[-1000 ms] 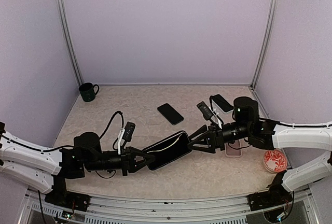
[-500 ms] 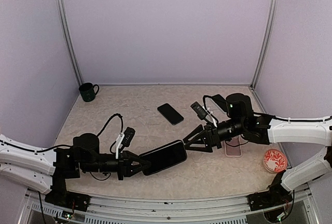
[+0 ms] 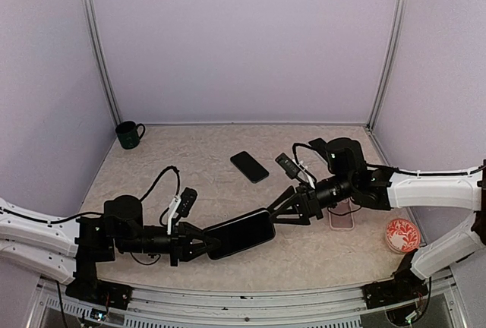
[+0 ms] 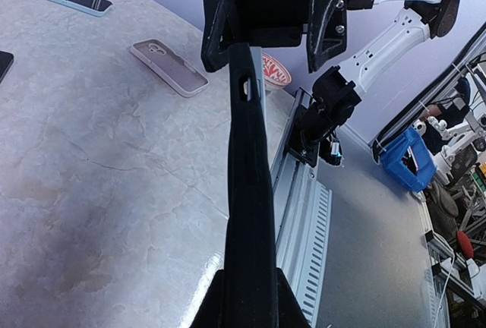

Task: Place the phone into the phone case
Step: Press the top right corner of the phone case.

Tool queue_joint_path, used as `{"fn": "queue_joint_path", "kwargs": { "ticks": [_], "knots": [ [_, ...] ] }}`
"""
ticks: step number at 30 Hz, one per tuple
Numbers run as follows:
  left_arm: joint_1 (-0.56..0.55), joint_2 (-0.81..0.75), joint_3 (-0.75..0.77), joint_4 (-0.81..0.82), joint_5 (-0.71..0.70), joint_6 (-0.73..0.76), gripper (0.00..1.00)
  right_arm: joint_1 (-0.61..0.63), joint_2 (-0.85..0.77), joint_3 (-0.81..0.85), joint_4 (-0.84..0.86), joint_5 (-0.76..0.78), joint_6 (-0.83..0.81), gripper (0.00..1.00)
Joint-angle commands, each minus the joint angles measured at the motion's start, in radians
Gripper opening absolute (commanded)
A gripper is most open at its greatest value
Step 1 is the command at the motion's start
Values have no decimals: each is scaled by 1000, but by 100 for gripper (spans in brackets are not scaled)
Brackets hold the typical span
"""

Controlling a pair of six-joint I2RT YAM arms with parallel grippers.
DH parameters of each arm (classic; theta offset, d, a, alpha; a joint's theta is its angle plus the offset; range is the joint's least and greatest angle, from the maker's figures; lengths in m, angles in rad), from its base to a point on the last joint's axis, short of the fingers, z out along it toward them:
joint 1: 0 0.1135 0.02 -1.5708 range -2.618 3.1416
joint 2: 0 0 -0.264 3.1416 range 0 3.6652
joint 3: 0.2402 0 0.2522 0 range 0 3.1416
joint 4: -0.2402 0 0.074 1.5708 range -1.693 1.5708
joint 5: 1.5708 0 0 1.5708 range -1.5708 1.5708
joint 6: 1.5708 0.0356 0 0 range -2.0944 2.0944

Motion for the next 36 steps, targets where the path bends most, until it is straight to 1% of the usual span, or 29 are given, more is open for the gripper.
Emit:
{"fn": "queue_joint_path", "kwargs": {
  "ticks": [1,4,8,14,16,18,22,26,27,28,30,32,36],
  "knots": [
    [-6,-12,24,80,20,21,0,4,33,22,50,-70,11,61],
    [-5,4,25,91,25,17,0,7,51,29,58,-80,9,51],
    [-5,24,28,100,33,14,0,7,70,32,78,-100,15,34],
    [-5,35,29,100,23,15,0,8,81,33,96,-131,28,20],
    [-5,33,29,98,13,15,0,9,79,34,88,-126,22,13],
    [-5,33,28,96,-1,12,0,8,73,36,69,-109,9,8],
    [2,34,29,87,-32,-2,0,9,57,50,6,-36,-28,0],
    [15,43,27,92,-47,-30,0,15,32,63,-46,66,-54,0],
    [16,46,27,95,-49,-36,0,19,25,66,-57,98,-64,4],
    [17,47,28,98,-51,-41,0,22,19,68,-68,125,-72,10],
    [17,51,28,106,-52,-45,0,31,8,72,-86,174,-85,14],
    [17,49,29,107,-58,-49,0,47,-7,74,-93,232,-98,13],
    [18,46,29,107,-68,-54,0,71,-34,70,-103,339,-117,2]
  ]
}}
